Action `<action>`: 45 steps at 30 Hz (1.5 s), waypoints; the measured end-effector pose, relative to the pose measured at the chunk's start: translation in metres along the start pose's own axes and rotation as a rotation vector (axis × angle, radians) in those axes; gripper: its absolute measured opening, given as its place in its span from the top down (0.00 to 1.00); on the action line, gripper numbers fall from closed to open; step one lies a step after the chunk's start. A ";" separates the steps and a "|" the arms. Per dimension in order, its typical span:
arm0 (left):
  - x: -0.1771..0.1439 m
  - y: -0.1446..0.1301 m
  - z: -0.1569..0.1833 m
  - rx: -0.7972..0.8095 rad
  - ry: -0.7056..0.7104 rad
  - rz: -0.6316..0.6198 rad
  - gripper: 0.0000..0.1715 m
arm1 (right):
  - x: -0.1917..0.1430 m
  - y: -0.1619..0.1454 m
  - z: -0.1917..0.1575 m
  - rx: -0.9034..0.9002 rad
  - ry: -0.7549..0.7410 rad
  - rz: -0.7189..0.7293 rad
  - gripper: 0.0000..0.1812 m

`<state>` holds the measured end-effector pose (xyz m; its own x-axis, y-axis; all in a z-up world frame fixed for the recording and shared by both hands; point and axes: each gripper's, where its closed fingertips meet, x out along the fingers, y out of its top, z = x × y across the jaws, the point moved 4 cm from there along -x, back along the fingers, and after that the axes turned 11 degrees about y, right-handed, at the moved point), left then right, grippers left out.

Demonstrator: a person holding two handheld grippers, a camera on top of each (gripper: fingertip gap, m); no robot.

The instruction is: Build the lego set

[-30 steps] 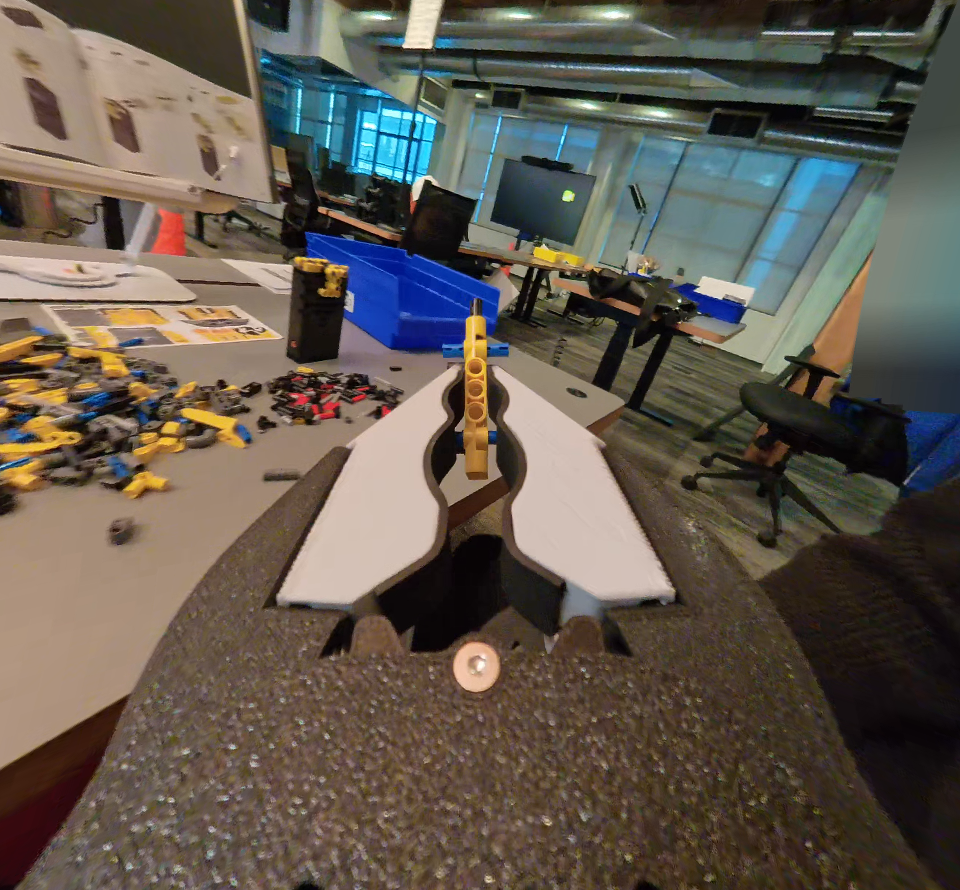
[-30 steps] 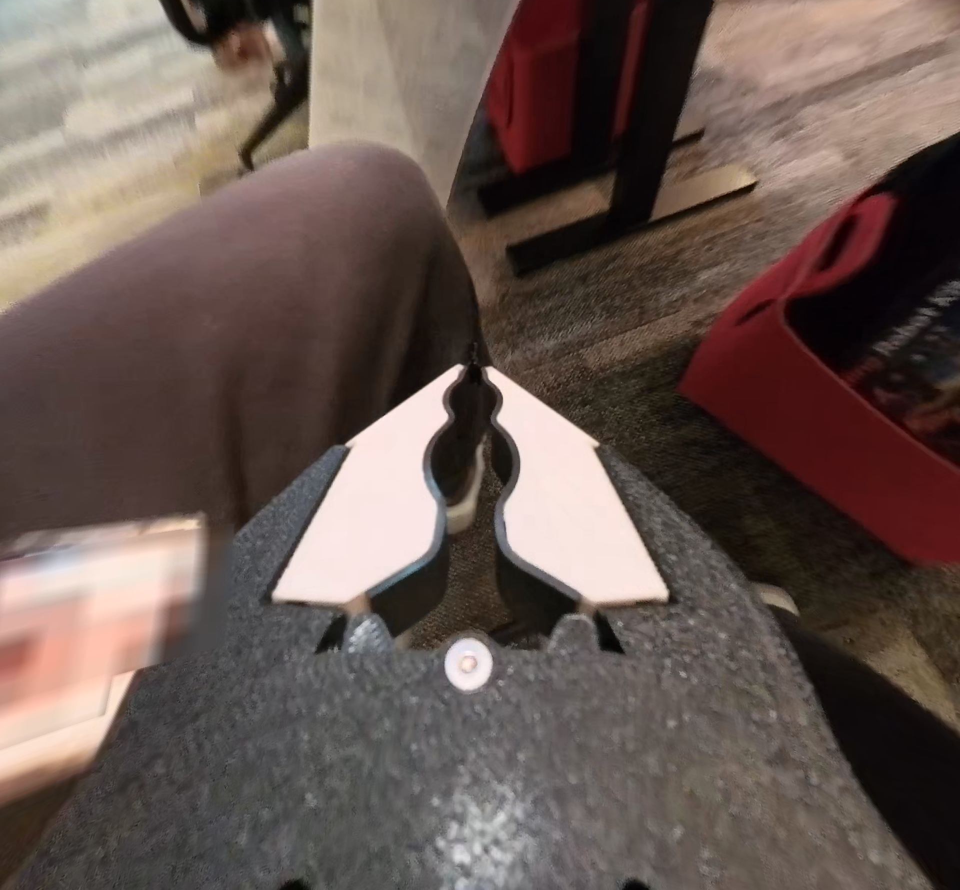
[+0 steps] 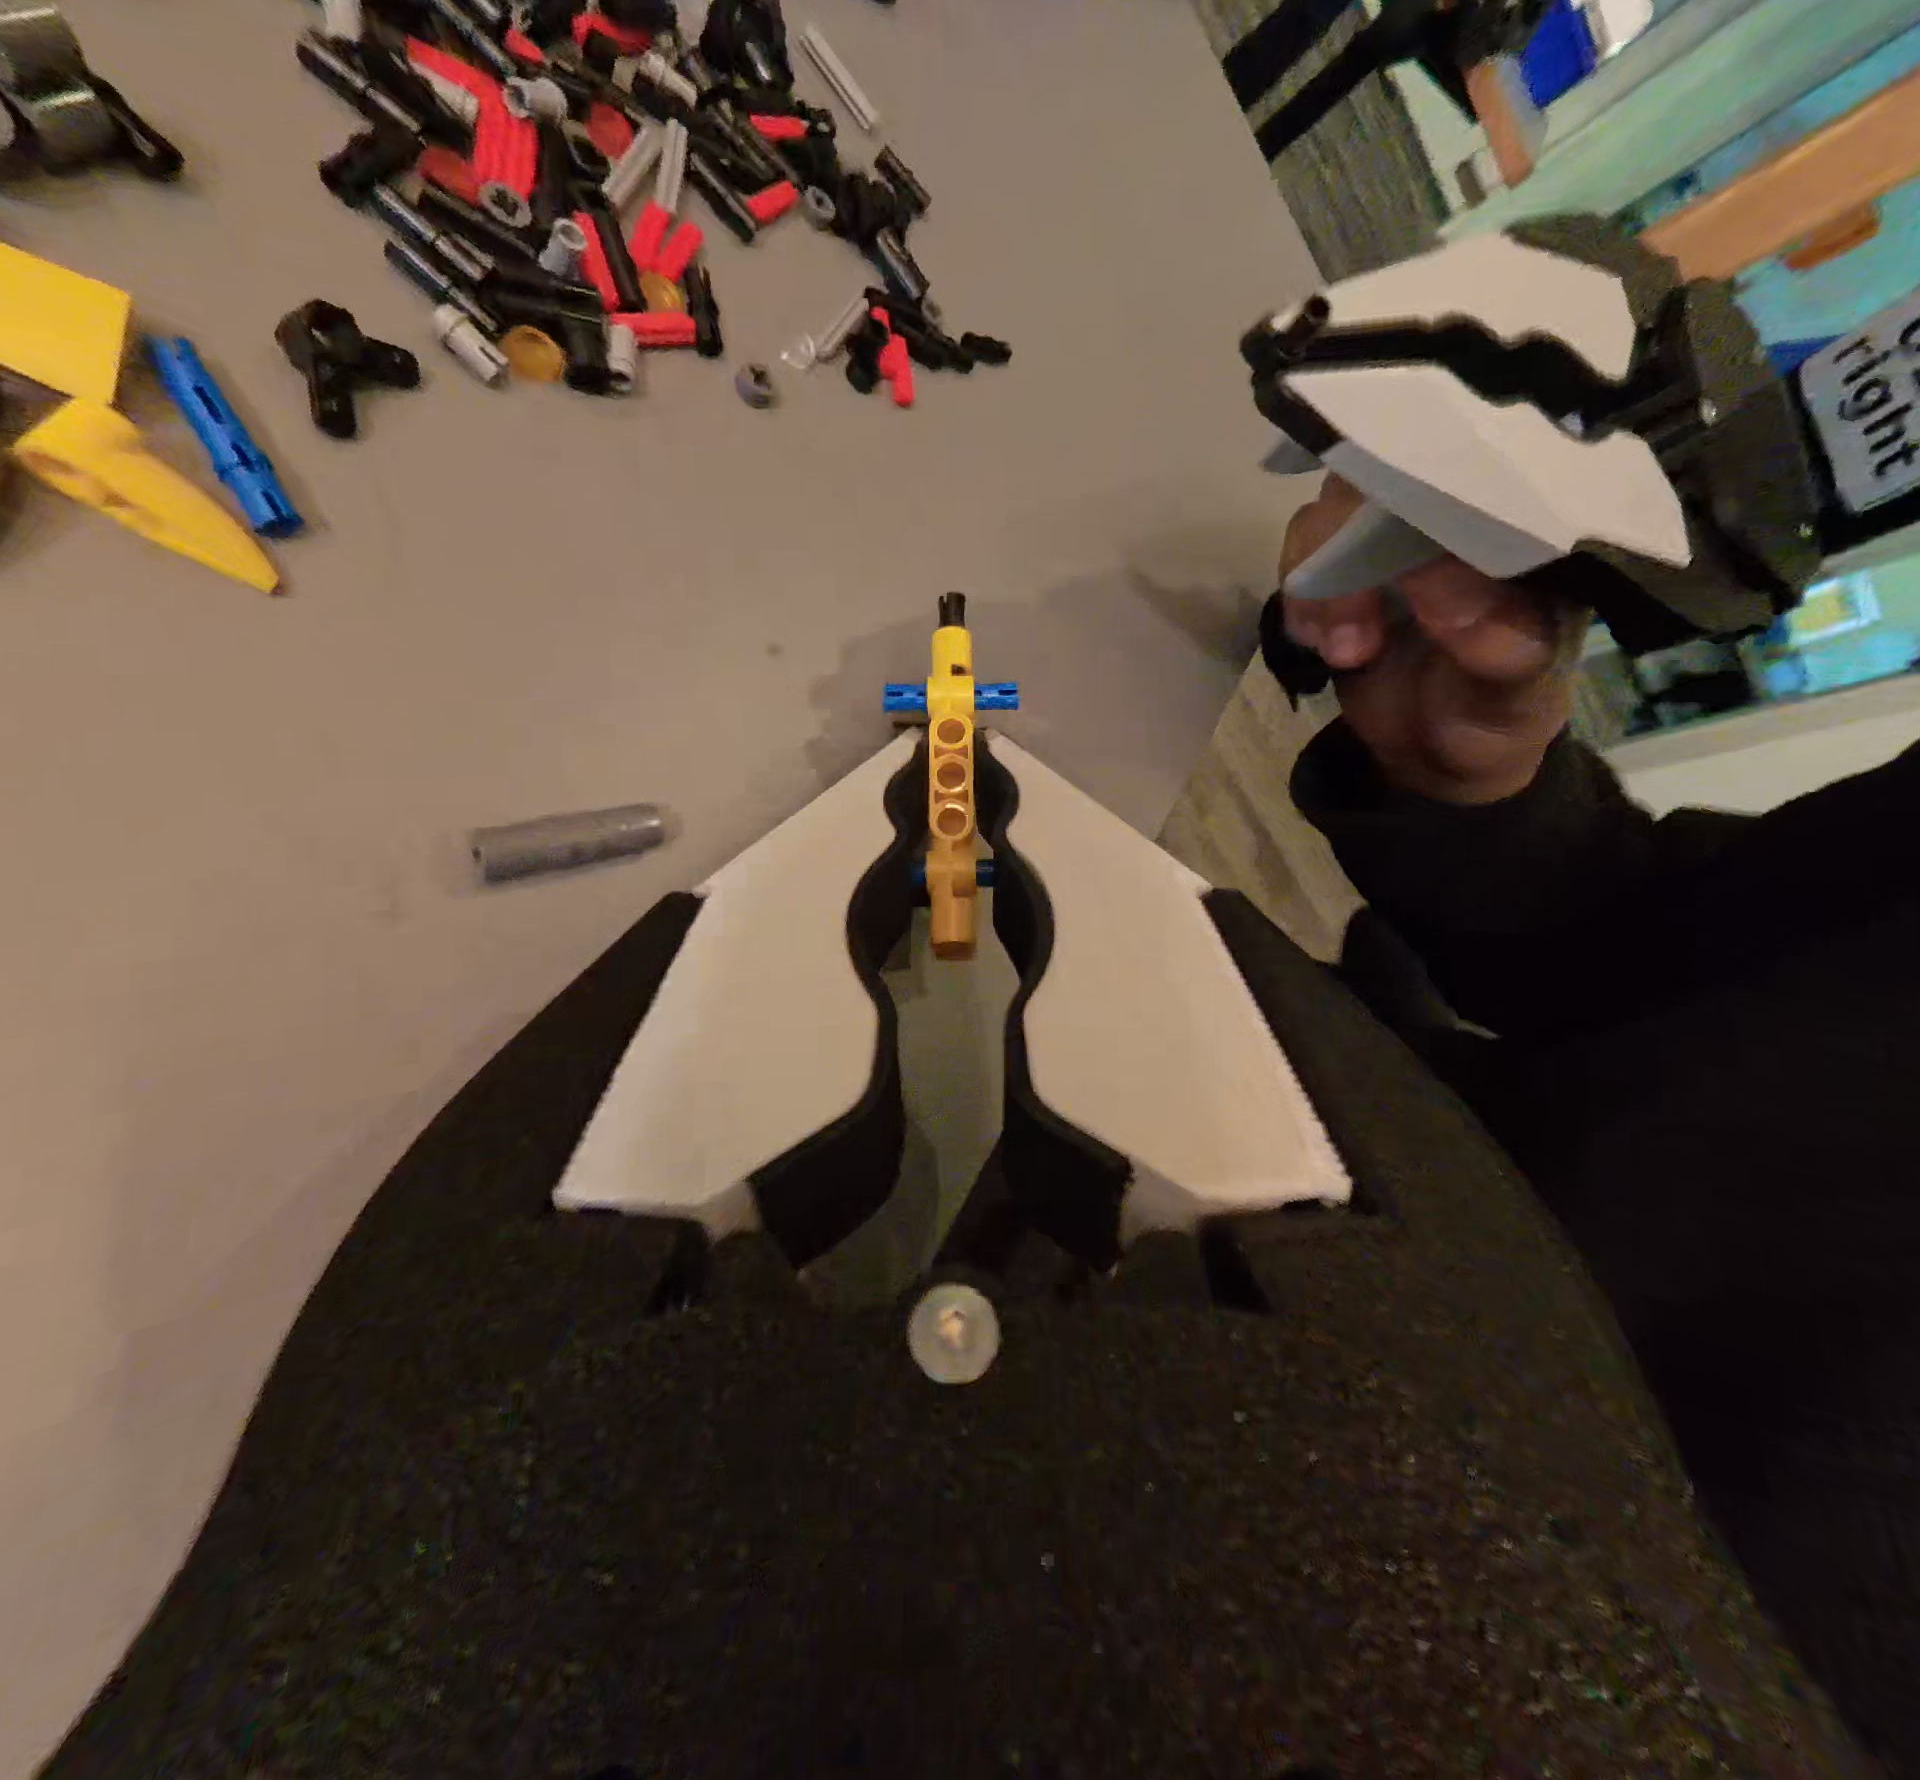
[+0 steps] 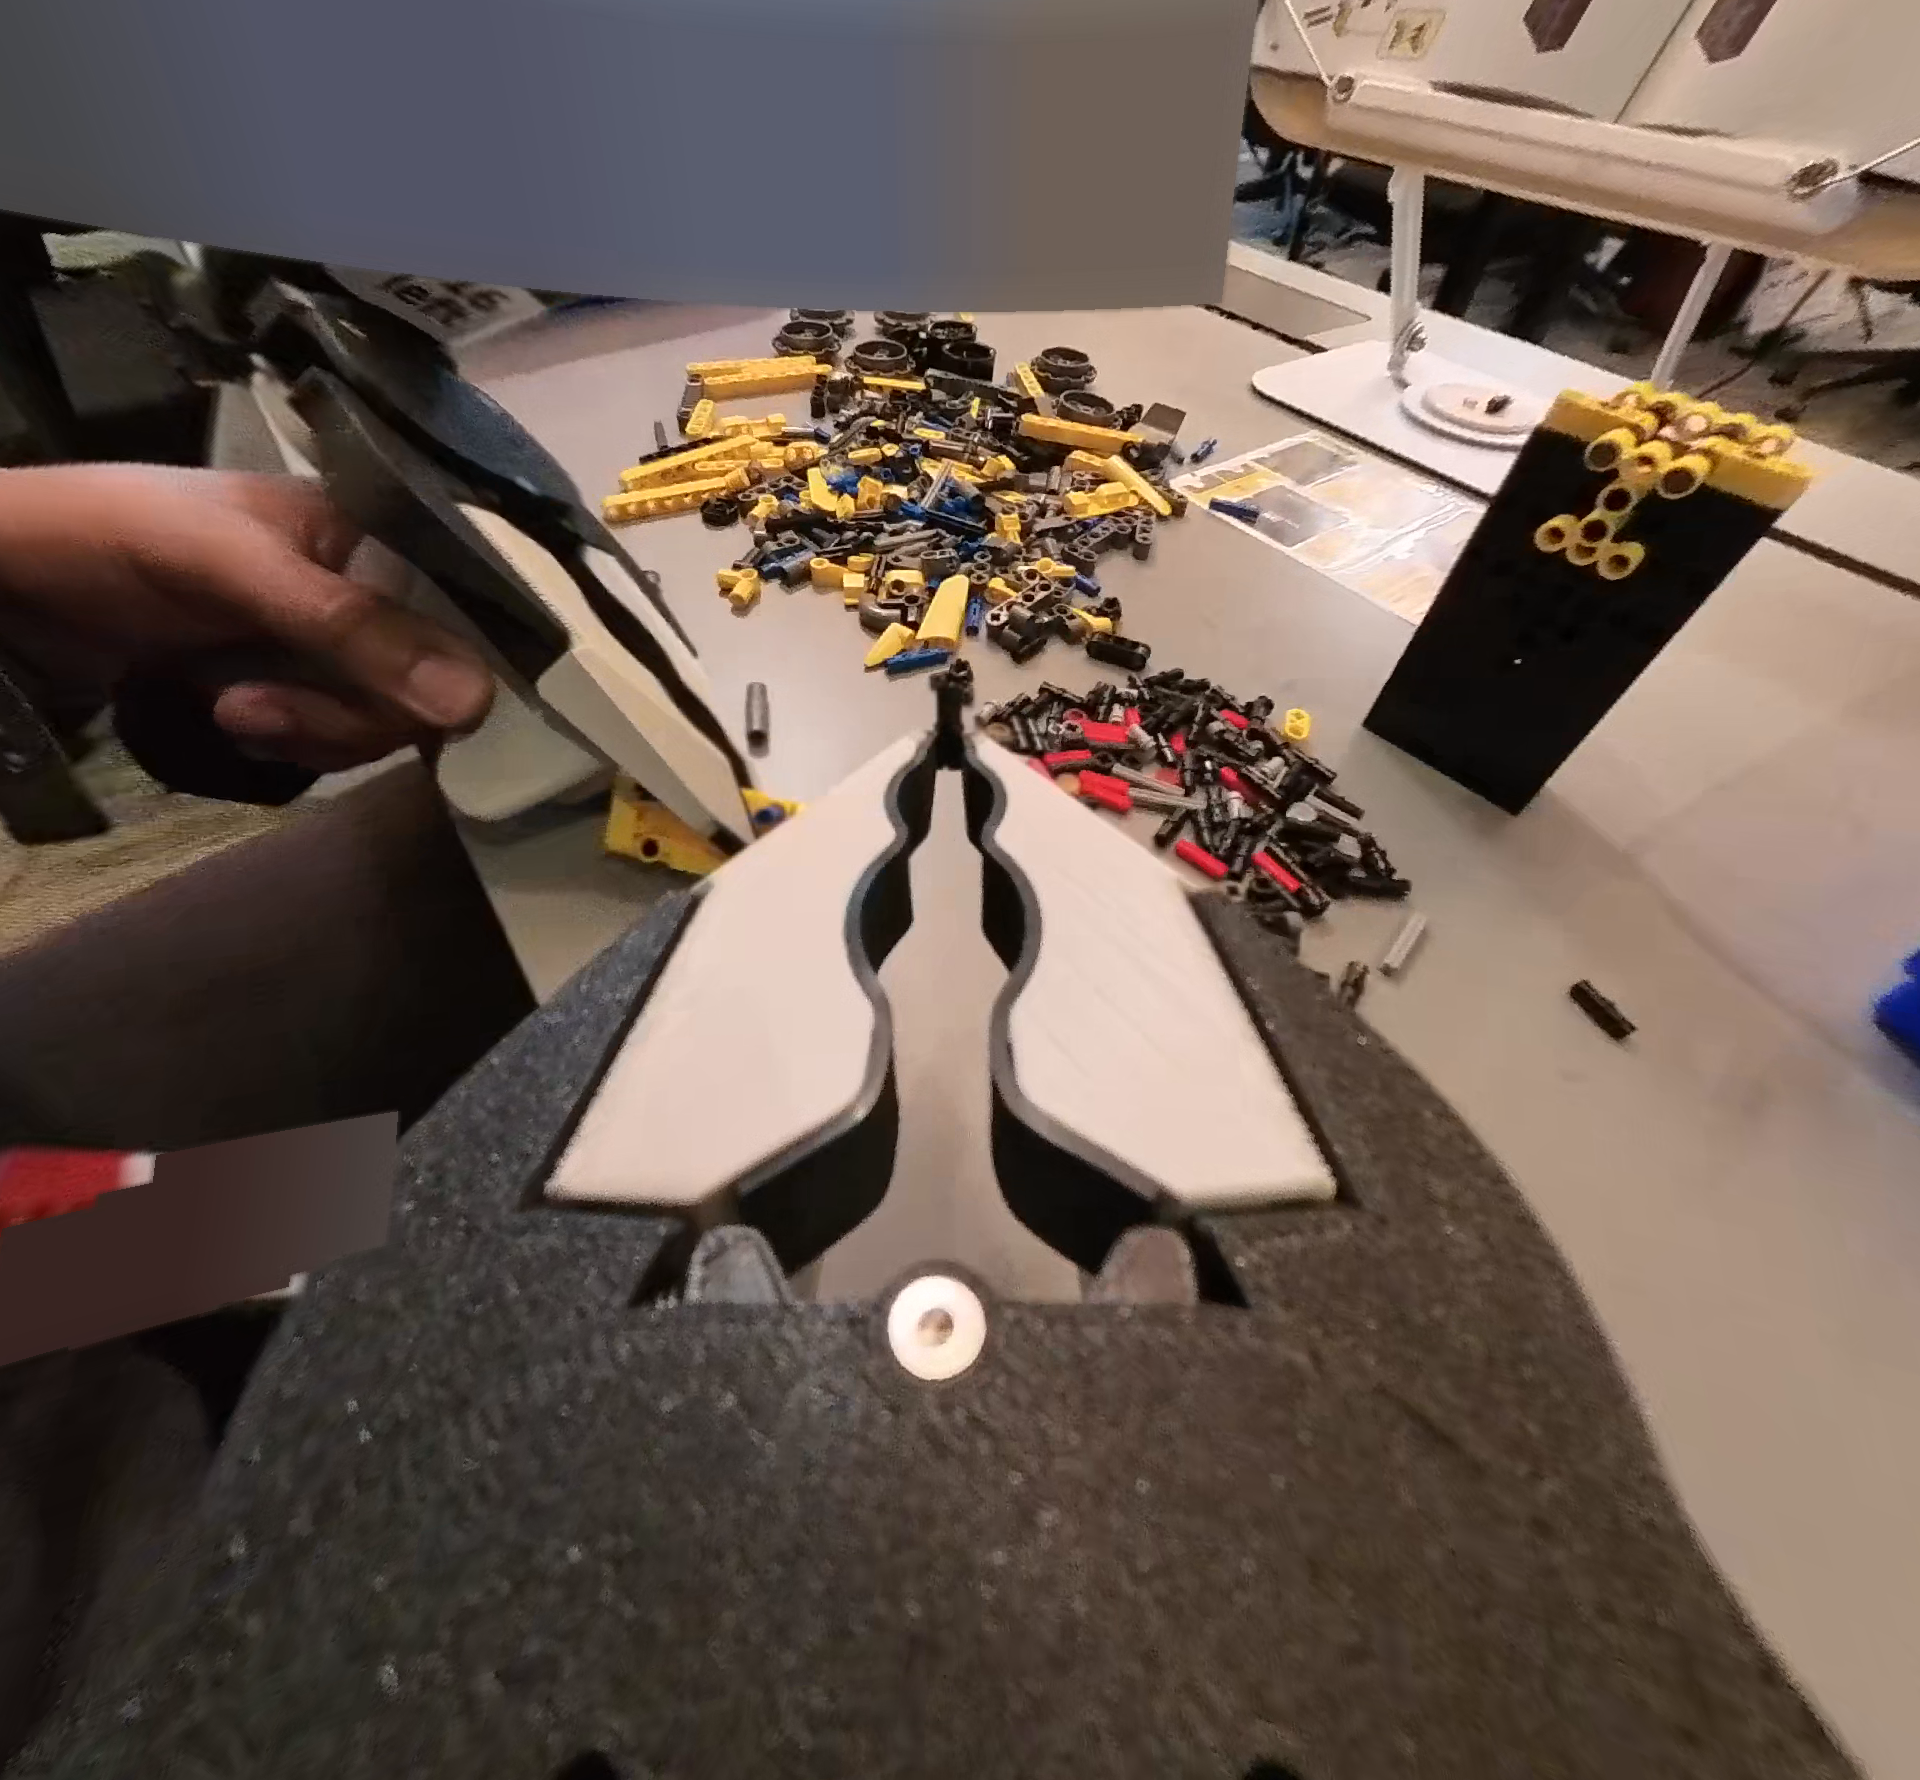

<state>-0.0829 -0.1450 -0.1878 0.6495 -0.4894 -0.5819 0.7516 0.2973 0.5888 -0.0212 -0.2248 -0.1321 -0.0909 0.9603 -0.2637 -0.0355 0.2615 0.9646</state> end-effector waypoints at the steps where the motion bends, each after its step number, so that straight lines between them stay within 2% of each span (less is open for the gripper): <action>1: 0.000 0.003 -0.002 -0.032 -0.007 -0.003 0.96 | 0.000 0.001 0.000 0.013 0.005 0.003 0.97; 6: -0.010 0.006 -0.016 0.037 0.140 -0.026 0.89 | -0.007 0.013 -0.007 0.043 0.013 0.016 0.97; 8: -0.022 0.008 -0.022 0.088 0.231 0.005 0.88 | -0.010 0.016 -0.015 0.035 0.008 0.019 0.97; 12: -0.050 0.012 -0.021 0.151 0.295 0.104 0.85 | -0.011 0.013 -0.033 0.024 0.000 -0.010 0.97; 15: -0.070 0.012 0.000 0.170 0.191 0.188 0.85 | -0.006 0.013 -0.054 0.000 0.035 -0.028 0.97; 21: -0.077 -0.006 0.047 -0.002 -0.216 0.232 0.85 | 0.006 0.015 -0.088 -0.196 0.017 -0.109 0.97; 26: -0.075 -0.013 0.056 -0.131 -0.357 0.310 0.85 | 0.011 0.014 -0.104 -0.410 -0.043 -0.128 0.97; 29: -0.077 -0.012 0.054 -0.166 -0.398 0.335 0.85 | 0.013 0.018 -0.106 -0.474 -0.054 -0.121 0.97; 36: -0.073 -0.014 0.050 -0.180 -0.392 0.331 0.86 | 0.017 0.022 -0.102 -0.455 -0.032 -0.084 0.97; 39: -0.073 -0.014 0.049 -0.195 -0.389 0.343 0.96 | 0.020 0.020 -0.102 -0.471 -0.032 -0.099 0.97; 42: -0.074 -0.016 0.047 -0.212 -0.389 0.357 0.96 | 0.022 0.018 -0.103 -0.494 -0.030 -0.095 0.97; 45: -0.078 -0.015 0.045 -0.296 -0.456 0.383 0.98 | 0.021 0.023 -0.107 -0.469 0.012 -0.020 0.97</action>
<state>-0.1501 -0.1479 -0.1263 0.8122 -0.5827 -0.0276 0.5191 0.7004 0.4898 -0.1303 -0.2093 -0.1165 -0.0968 0.9535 -0.2854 -0.4832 0.2056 0.8510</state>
